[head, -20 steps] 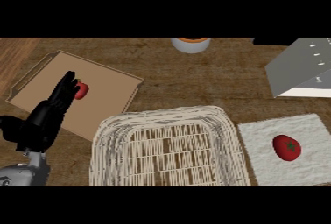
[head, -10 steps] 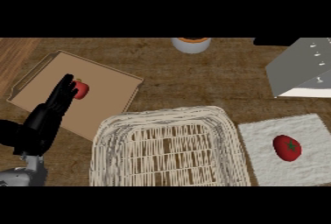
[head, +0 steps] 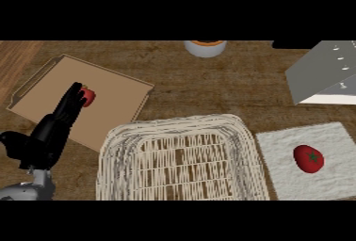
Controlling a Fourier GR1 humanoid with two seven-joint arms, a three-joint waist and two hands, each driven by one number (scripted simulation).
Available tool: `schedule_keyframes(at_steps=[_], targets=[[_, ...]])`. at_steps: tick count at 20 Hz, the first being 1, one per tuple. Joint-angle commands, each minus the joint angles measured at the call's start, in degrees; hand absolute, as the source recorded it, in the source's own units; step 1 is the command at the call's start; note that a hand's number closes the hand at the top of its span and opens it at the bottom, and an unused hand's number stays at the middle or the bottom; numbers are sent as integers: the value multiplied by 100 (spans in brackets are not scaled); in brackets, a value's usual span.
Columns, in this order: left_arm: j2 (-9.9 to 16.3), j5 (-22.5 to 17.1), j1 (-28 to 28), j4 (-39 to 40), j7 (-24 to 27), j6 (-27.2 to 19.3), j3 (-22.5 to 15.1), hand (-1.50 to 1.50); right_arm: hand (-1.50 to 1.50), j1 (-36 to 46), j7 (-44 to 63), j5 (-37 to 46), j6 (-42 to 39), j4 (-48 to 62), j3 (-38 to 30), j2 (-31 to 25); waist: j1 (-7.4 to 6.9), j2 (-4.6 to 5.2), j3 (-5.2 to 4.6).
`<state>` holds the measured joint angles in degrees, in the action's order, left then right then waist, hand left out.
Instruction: Pick the can from the placemat and place it in the tiered shelf
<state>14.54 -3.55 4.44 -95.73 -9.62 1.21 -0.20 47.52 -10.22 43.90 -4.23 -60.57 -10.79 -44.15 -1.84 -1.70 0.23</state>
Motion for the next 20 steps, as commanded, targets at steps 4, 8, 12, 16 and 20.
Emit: schedule_keyframes(at_steps=[4, 8, 12, 16, 20], targets=[[20, -94, 266, -144, -346, 31, 132, 0, 150, 295, 95, 180, 121, 791, -39, 122, 97, 187, -23], [59, -49, -128, -133, -10, 108, 183, 0, 150, 218, 435, 294, 806, 1246, -520, -122, 71, 190, -23], [-137, 74, -58, -227, -124, -24, -29, 0, 150, 137, 944, 596, 1619, 1589, -834, -365, 68, 201, -20], [86, -31, -114, -77, 106, 210, 140, 0, -150, -309, 855, 2206, 750, 1644, 624, -1247, 8, 218, -46], [-137, 75, 139, 124, -76, 10, 73, 0, -150, 143, 1279, 1762, 641, 1920, -11, -1191, 130, 189, -26]])
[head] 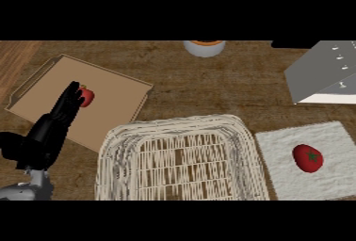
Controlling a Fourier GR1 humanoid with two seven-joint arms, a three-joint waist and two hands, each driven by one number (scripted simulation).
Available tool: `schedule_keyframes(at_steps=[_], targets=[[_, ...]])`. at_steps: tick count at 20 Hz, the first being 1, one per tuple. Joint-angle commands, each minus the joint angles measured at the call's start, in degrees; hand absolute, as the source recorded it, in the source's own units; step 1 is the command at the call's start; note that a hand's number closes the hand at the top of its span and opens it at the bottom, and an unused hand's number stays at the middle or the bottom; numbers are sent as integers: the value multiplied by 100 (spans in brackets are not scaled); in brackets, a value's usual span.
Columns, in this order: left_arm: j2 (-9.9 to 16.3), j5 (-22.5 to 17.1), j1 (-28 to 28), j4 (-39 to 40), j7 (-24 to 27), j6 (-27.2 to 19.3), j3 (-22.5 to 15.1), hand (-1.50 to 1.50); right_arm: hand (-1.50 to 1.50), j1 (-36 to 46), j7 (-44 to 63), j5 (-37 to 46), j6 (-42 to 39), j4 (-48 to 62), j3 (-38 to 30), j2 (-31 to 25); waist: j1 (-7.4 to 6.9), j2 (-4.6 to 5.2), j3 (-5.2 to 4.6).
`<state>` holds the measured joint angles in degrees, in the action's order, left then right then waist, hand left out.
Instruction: Pick the can from the placemat and place it in the tiered shelf
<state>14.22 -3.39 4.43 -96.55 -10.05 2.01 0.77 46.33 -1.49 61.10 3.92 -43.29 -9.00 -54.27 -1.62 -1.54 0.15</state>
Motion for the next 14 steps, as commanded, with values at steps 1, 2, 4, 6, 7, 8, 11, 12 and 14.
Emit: schedule_keyframes(at_steps=[1, 2, 4, 6, 7, 8, 11, 12, 14], targets=[[-129, 52, -127, 181, 259, 39, -56, 0, -150, 451, 415, 92, -151, 281, -191, -184, 59, 176, -18], [-86, 127, 198, 64, -167, -103, -19, 0, -150, 388, 519, -60, -231, -81, -231, 18, 123, 154, -17], [-79, 6, -60, -87, -88, -15, 35, 0, -150, 562, 423, -274, 22, -75, -493, 10, 93, 151, -15], [25, -86, 75, 98, -39, 105, 145, 0, -150, 934, 414, -658, -115, -86, -797, 38, 96, 150, -16], [85, -56, -59, 91, 27, 159, 162, 0, -150, 879, 223, -837, -22, 45, -959, 58, 83, 156, -13], [35, 46, 140, 132, -2, 0, 176, 0, -150, 1039, 337, -1042, -321, -183, -1081, 2, 153, 135, -17], [17, -12, -184, -24, 120, 154, 95, 0, -150, 1513, 488, -1357, -422, -107, -1446, -191, 63, 146, -17], [-41, -73, -85, 123, 84, 98, 173, 0, -150, 1440, 754, -1413, -260, -422, -1488, 12, 141, 132, -20], [161, -112, -18, 7, 13, 197, 302, 0, -150, 1687, 1067, -1690, -478, -417, -1794, -127, 147, 125, -20]])
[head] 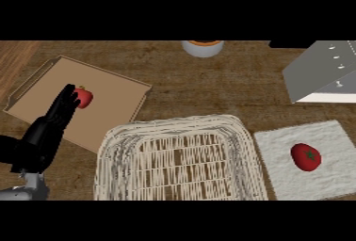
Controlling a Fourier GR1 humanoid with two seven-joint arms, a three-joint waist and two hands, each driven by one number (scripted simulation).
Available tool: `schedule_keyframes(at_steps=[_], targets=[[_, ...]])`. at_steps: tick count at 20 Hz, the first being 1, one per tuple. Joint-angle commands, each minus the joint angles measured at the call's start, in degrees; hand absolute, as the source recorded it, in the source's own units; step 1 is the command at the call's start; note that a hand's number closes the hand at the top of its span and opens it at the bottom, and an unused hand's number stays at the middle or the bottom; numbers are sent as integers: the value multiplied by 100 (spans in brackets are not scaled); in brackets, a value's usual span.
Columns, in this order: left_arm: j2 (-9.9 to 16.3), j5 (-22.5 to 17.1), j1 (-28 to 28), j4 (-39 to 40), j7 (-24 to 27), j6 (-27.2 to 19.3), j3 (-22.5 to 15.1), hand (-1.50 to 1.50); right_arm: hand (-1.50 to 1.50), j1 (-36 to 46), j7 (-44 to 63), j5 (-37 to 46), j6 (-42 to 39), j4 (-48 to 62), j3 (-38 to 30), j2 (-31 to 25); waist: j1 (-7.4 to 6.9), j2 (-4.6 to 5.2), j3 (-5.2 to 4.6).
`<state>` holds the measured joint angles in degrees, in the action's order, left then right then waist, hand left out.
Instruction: Pick the can from the placemat and place it in the tiered shelf
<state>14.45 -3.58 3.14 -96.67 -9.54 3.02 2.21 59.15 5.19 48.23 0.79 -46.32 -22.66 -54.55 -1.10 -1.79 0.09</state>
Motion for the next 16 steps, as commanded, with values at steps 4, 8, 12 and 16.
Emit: schedule_keyframes(at_steps=[4, 8, 12, 16], targets=[[-92, 88, -238, -153, -55, -85, -66, 0, -150, 526, 866, -1191, -492, -23, -1425, -548, 195, 73, -5], [-58, -37, 70, -25, -174, -68, 70, 0, -150, 592, 1148, -1746, -967, 567, -2200, -1200, 218, 130, 1], [28, -11, -152, -149, -61, -29, 165, 0, -150, -44, 1083, -2255, -1585, 853, -2953, -1837, 274, 123, 5], [58, -10, -105, -99, -39, -21, 241, 0, -150, -589, 673, -2658, -2244, 1458, -3618, -2555, 280, 141, 10]])
